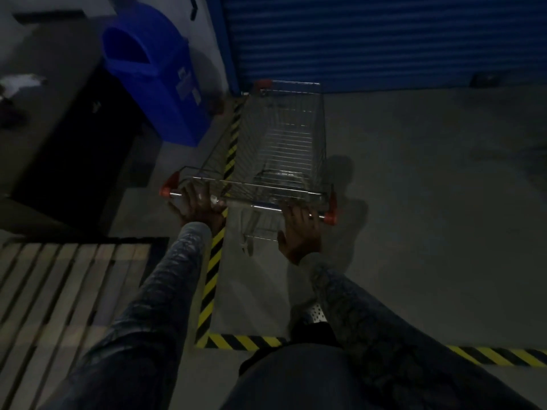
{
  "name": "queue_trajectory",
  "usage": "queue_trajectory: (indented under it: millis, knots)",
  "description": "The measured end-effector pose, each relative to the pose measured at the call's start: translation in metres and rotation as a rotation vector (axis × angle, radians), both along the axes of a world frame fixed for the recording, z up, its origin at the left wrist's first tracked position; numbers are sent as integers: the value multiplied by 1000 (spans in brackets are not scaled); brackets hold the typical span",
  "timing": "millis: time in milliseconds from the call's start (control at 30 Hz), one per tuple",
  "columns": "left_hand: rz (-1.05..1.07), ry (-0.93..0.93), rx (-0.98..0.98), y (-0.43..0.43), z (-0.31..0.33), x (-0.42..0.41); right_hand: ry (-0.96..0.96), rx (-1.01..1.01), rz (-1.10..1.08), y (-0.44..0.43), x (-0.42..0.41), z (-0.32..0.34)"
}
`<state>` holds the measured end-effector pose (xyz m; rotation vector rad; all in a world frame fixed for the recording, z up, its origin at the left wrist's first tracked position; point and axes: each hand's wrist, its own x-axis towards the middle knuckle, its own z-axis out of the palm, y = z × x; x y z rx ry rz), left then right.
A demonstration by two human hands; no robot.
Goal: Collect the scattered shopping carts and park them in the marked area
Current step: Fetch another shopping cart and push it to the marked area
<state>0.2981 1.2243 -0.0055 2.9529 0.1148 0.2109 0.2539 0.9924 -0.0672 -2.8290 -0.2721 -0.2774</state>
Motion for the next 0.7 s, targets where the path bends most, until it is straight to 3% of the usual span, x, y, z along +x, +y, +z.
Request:
queue_trajectory:
  millis: [133,267,500,700]
  knots:
    - [327,120,-133,18,-16,53,58,41,131,17,42,9]
    - [466,199,-175,13,-19,102,53,125,232,39,76,12]
    - [273,175,-225,-11,-26,121,27,271,187,54,87,2]
    - [69,186,-107,-8,-21,136,34,287,-10,53,86,0]
